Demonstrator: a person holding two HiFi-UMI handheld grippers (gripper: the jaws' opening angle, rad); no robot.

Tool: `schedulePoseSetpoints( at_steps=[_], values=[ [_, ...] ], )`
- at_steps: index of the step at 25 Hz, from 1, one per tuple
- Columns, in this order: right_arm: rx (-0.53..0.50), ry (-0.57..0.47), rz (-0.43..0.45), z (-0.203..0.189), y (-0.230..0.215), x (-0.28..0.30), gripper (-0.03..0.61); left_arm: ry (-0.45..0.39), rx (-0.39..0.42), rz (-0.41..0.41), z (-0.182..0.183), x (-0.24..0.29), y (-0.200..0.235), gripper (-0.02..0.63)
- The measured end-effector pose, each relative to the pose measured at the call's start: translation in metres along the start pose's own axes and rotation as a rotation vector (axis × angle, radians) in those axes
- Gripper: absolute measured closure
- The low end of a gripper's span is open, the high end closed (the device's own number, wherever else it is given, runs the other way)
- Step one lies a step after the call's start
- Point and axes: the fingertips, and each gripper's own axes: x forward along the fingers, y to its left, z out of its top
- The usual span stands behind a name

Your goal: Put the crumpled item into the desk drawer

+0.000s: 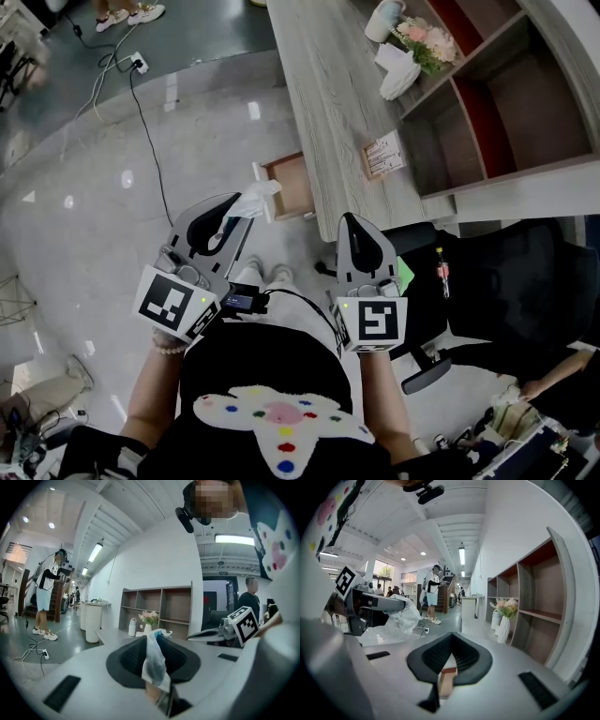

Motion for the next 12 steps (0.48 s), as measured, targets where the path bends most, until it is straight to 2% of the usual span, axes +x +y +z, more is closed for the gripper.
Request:
schedulePoseSetpoints(
  at_steps=[7,12],
  values=[
    [0.012,-0.045,-0.042,0.004,0.004,0.012,0.575,-0.006,-0.003,-0.038,0.001,0.006,0.015,0.540],
    [0.016,-0.023,-0.051,-0.002,0.010,0.020,0.575,0.029,-0.011,-0.043,-0.012,0.006,0.027,0.540]
  ],
)
